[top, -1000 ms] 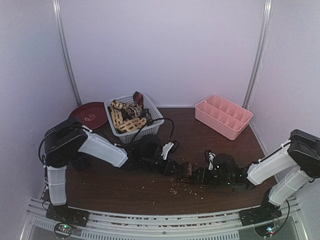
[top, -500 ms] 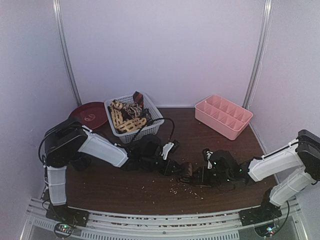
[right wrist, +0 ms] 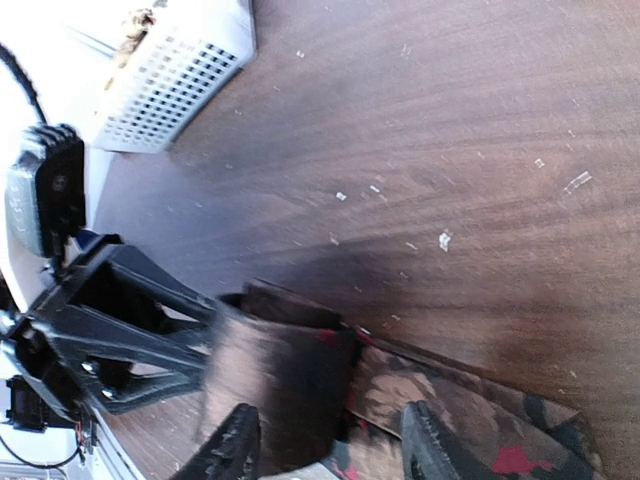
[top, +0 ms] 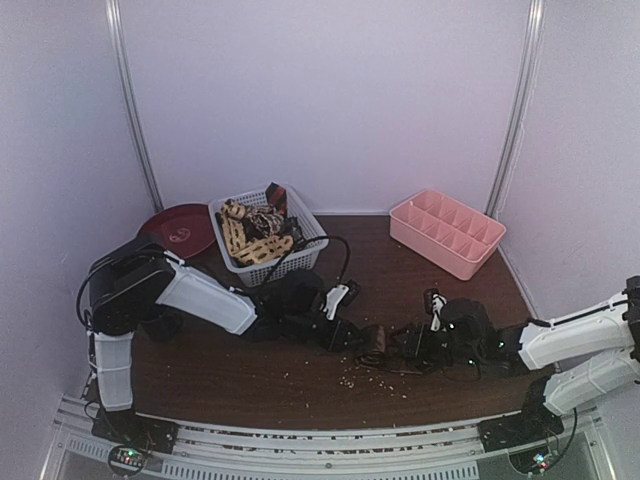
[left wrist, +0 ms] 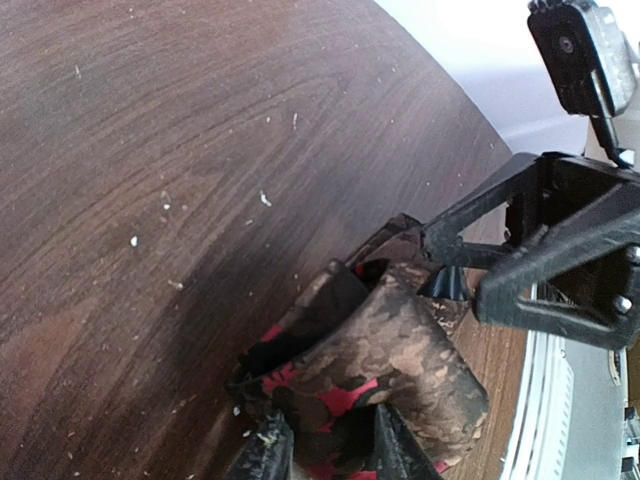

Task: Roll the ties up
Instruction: Roll the tie at the center of the board.

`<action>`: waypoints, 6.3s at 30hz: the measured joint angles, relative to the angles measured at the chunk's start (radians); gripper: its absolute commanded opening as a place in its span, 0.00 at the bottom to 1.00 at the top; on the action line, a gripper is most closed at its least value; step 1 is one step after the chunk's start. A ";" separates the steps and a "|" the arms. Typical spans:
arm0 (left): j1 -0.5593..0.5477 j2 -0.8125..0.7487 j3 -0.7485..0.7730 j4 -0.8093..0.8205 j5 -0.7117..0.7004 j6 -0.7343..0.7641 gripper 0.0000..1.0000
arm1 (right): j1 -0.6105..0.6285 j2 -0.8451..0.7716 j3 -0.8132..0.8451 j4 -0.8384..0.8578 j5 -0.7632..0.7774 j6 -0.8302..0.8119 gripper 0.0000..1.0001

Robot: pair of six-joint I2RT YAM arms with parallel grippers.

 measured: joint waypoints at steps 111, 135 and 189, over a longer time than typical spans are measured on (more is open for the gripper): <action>-0.043 0.153 0.415 -0.513 0.013 1.409 0.57 | -0.033 0.009 -0.051 0.095 -0.081 0.082 0.31; -0.036 0.153 0.407 -0.551 0.049 1.452 0.56 | -0.023 0.113 -0.055 0.027 0.051 0.075 0.03; -0.029 -0.021 0.231 -0.449 -0.053 1.149 0.67 | 0.069 0.240 0.026 0.223 0.048 0.134 0.27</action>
